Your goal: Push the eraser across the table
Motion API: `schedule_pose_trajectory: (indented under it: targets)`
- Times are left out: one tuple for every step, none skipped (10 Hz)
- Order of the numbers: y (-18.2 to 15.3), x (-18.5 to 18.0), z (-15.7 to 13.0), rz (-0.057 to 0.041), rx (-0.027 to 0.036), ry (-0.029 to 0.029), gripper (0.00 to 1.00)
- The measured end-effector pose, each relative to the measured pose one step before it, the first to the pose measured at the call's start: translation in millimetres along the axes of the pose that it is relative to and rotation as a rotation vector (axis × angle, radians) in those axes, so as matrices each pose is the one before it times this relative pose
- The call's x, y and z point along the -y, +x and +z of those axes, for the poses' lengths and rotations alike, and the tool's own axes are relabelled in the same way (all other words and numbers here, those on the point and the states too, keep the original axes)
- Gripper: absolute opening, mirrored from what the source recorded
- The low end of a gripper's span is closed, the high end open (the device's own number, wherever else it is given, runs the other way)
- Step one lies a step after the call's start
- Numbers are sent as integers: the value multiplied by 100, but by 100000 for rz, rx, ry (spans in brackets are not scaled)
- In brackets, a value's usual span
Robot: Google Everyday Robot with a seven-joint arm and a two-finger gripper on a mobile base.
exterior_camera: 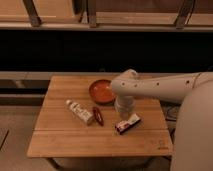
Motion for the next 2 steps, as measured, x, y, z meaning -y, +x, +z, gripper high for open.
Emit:
schedule_pose_trajectory:
  targets:
    - [-311, -54, -341, -81, 989, 193, 0]
    - [64, 236, 62, 327, -116, 145, 1]
